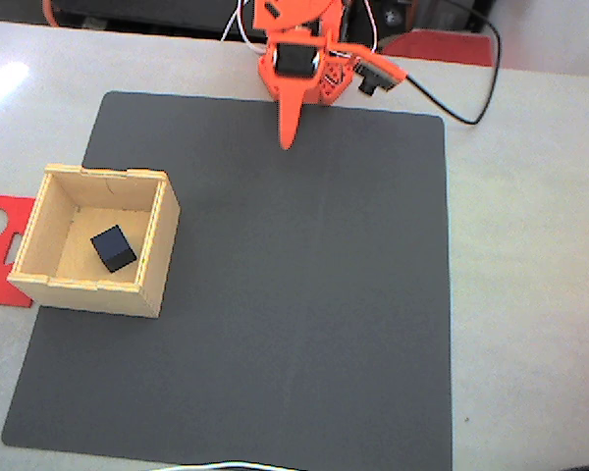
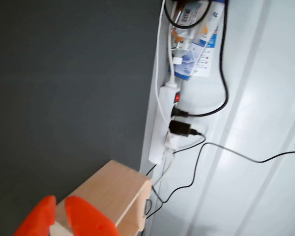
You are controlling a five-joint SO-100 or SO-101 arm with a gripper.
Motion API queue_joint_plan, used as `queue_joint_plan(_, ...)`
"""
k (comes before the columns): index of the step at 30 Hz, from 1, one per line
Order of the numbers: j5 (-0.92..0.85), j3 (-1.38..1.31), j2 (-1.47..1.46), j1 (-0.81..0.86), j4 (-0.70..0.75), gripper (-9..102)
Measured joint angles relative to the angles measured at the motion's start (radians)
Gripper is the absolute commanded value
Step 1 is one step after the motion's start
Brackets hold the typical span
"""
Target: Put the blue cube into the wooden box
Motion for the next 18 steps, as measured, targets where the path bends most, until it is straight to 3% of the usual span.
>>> queue_joint_plan(9, 0.014, 0.187, 0.0, 0.115, -0.083, 0)
queue_joint_plan(18, 0.014, 0.192, 0.0, 0.129, -0.084, 0)
